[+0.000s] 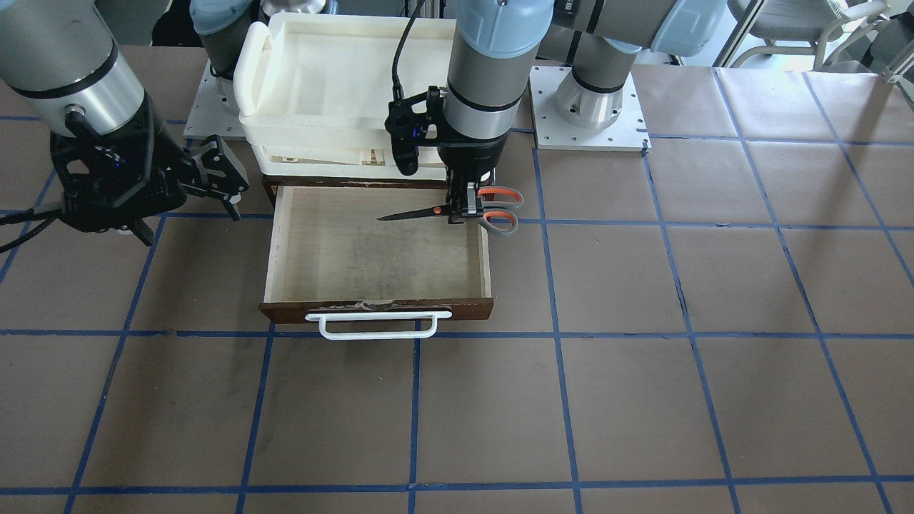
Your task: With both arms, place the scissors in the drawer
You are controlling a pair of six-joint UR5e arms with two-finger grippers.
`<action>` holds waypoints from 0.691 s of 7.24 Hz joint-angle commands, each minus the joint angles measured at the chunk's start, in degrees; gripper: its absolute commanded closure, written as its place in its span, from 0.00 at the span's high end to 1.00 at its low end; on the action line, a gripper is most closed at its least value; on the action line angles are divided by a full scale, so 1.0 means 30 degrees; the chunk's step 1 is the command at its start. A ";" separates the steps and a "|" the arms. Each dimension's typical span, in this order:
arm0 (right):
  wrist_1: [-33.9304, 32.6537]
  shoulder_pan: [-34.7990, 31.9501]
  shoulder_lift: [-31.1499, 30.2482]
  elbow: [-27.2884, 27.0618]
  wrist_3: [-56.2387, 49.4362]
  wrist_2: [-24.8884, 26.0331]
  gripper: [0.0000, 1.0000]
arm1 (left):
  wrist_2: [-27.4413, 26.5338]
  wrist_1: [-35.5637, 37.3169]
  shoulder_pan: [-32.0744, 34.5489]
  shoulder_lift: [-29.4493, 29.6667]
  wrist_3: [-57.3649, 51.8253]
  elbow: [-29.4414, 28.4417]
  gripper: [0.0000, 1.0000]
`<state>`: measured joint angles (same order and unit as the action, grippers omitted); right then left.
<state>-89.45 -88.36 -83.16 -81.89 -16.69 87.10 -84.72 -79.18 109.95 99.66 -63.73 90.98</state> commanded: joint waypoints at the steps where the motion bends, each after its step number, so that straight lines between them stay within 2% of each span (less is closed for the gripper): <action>1: 0.0403 -0.0454 -0.0170 -0.0096 0.3917 0.0145 1.00 | 0.0525 0.1427 0.1079 0.1054 0.0180 -0.0004 0.00; 5: 0.0432 -0.0662 -0.0141 -0.0096 0.4272 0.0116 1.00 | 0.0496 0.1987 0.1319 0.2228 -0.0172 -0.0004 0.00</action>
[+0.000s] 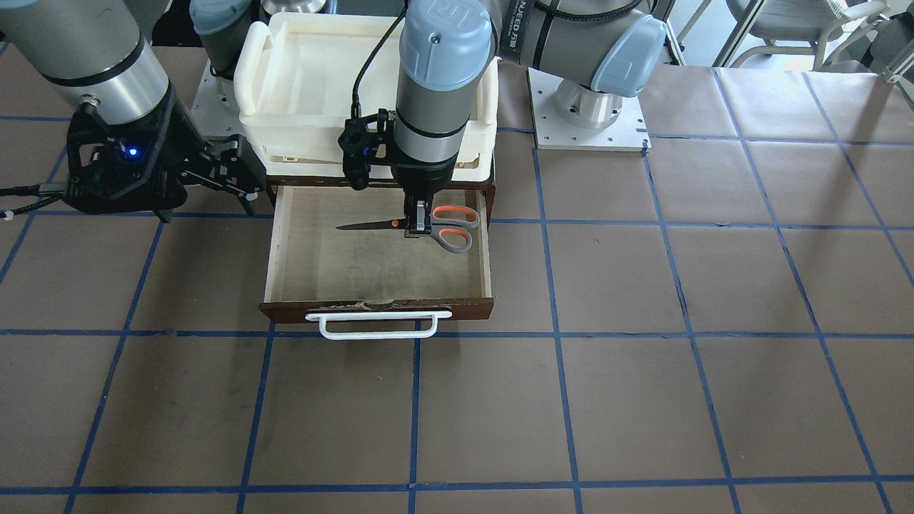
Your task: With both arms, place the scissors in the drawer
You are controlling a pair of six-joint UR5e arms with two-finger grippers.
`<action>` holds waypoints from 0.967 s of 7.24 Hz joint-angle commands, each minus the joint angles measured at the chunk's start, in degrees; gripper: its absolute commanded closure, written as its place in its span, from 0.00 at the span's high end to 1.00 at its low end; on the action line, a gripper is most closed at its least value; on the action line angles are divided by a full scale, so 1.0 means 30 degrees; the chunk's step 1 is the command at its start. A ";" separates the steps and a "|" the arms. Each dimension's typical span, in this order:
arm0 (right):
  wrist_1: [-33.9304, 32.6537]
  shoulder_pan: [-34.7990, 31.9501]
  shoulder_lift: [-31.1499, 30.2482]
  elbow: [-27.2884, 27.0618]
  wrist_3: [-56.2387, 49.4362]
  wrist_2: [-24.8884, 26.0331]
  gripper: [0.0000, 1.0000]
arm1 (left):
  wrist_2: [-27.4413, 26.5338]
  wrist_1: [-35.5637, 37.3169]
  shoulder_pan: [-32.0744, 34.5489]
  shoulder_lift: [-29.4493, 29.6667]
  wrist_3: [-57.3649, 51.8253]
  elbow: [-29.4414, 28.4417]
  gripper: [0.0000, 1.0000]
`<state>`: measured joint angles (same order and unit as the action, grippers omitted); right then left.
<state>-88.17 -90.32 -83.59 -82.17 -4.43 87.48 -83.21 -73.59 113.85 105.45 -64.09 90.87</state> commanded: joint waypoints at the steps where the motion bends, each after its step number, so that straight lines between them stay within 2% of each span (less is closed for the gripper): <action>1: 0.0005 -0.0011 0.0031 -0.0001 0.0189 -0.0039 1.00 | 0.0023 0.0125 0.0018 0.0530 -0.0051 0.0033 0.00; 7: -0.0083 -0.0040 0.0118 -0.0030 0.0101 -0.0010 1.00 | 0.0141 0.0242 0.0048 0.1439 -0.0052 0.0091 0.00</action>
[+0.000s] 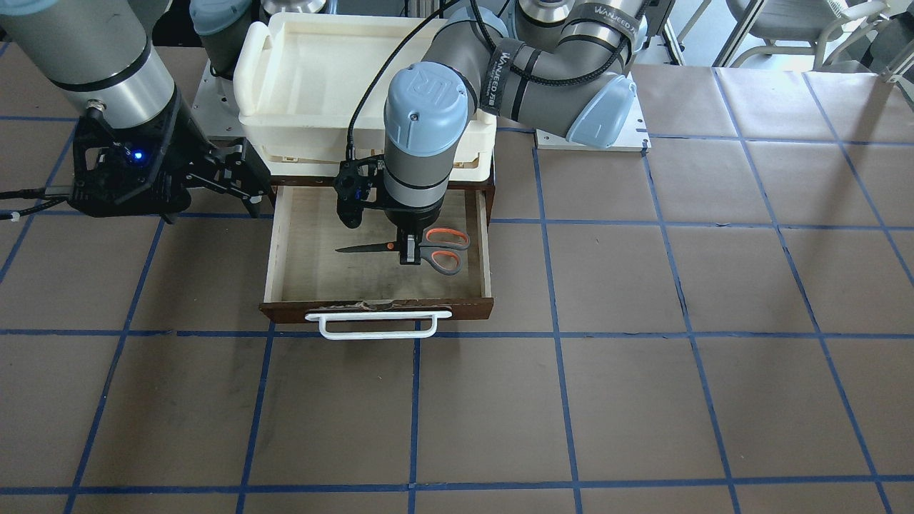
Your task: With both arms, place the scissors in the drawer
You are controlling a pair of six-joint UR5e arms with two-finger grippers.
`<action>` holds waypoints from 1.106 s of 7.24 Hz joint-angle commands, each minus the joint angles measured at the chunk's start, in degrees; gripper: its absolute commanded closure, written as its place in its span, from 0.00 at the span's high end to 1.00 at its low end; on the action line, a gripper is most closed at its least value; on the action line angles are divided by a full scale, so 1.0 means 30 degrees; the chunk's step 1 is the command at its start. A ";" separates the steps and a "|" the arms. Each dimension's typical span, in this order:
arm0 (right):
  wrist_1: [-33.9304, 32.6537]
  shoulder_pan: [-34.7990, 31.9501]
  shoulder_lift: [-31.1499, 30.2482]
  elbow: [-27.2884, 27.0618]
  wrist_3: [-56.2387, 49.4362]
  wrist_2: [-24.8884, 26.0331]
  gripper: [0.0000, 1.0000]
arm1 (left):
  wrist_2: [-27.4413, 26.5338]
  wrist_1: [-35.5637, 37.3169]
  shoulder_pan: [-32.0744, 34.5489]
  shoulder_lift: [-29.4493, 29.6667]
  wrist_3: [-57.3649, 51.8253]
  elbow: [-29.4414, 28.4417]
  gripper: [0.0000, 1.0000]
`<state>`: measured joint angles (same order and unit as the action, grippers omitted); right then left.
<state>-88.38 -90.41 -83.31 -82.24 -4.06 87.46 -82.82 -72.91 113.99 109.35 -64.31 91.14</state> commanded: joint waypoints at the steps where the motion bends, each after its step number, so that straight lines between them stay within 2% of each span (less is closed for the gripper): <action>1: -0.0072 0.0019 0.0054 -0.0010 0.0093 -0.0003 1.00 | 0.0010 0.0015 0.0031 0.0201 -0.0007 0.0059 0.00; 3: -0.0102 0.0019 0.0083 -0.0010 0.0065 0.0056 1.00 | 0.0010 0.0044 0.0031 0.0406 0.0080 0.0148 0.00; 4: -0.0073 -0.0010 0.0083 -0.0010 0.0094 0.0056 1.00 | 0.0010 0.0044 0.0031 0.0465 0.0139 0.0177 0.07; 5: -0.0073 0.0019 0.0083 -0.0010 0.0123 0.0085 1.00 | 0.0010 0.0044 0.0060 0.0524 0.0168 0.0177 0.46; 6: -0.0073 0.0019 0.0083 -0.0010 0.0124 0.0056 1.00 | 0.0184 0.0044 0.0060 0.0495 0.0284 0.0177 0.64; 7: -0.0073 0.0019 0.0083 -0.0097 0.0124 0.0085 1.00 | 0.0505 0.0044 0.0060 0.0466 0.0344 0.0177 0.70; 8: -0.0247 0.0019 0.0054 -0.0329 0.0124 0.0085 1.00 | 0.0537 -0.0014 0.0031 0.0089 0.0344 0.0090 0.70</action>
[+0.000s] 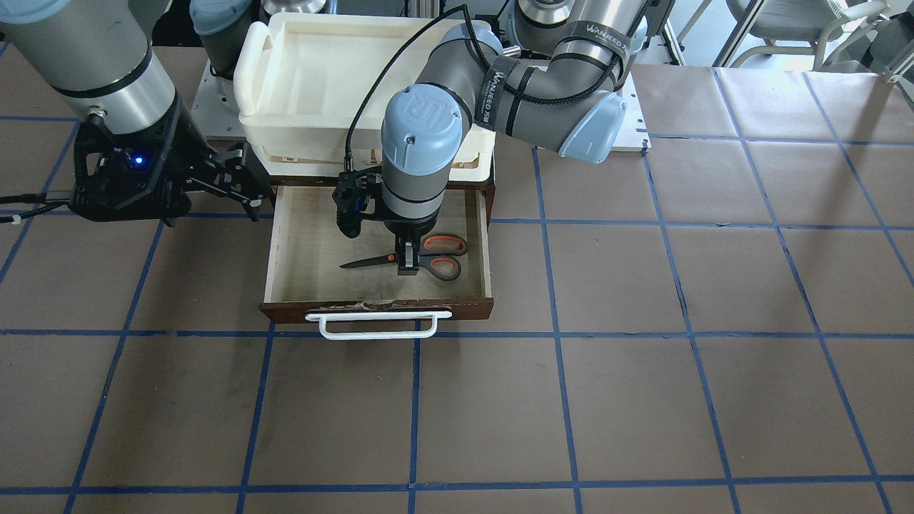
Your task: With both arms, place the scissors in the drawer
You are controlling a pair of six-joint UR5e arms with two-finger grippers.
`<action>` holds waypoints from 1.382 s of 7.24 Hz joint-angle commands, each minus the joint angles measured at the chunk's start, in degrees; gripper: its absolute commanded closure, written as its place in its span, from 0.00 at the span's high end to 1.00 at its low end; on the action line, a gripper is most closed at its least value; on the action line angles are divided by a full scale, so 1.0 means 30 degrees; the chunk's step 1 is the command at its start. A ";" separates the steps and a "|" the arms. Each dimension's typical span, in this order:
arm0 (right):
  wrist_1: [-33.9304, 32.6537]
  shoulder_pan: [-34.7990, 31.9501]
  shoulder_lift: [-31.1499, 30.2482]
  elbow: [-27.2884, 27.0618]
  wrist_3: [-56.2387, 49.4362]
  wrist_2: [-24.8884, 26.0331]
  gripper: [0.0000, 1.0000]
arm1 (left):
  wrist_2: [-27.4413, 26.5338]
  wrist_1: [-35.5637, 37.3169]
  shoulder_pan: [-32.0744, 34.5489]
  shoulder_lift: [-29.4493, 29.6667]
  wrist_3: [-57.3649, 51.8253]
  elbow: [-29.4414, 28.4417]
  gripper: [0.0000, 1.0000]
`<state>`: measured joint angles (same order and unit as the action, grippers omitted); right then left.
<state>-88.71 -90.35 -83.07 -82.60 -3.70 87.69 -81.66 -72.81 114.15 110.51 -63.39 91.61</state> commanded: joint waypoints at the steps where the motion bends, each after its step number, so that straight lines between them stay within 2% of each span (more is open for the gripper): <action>1: -0.0136 0.0001 -0.0024 -0.0297 -0.0027 0.0008 1.00 | -0.0055 -0.0481 -0.0081 -0.0911 -0.0139 -0.0184 0.70; 4: -0.0165 0.0001 -0.0054 -0.0298 -0.0027 0.0008 1.00 | -0.0116 -0.2118 -0.1187 -0.2436 0.0442 -0.1467 0.70; 5: -0.0224 0.0001 -0.0025 -0.0298 -0.0027 -0.0050 1.00 | -0.0028 -0.2880 -0.2123 -0.2963 0.2244 -0.1996 0.77; 7: -0.0341 0.0001 -0.0024 -0.0298 -0.0085 -0.0080 1.00 | -0.0057 -0.4341 -0.3531 -0.3959 0.5354 -0.1944 1.00; 9: -0.0341 0.0001 -0.0024 -0.0298 -0.0086 -0.0080 1.00 | -0.0262 -0.5665 -0.5436 -0.4810 0.8888 -0.1768 1.00; 10: -0.0341 0.0001 -0.0024 -0.0298 -0.0086 -0.0080 1.00 | -0.0842 -0.5700 -0.5501 -0.5133 1.1349 -0.1651 1.00</action>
<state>-89.72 -90.35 -83.15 -83.49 -3.95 87.45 -82.75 -88.80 99.06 96.48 -38.04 86.27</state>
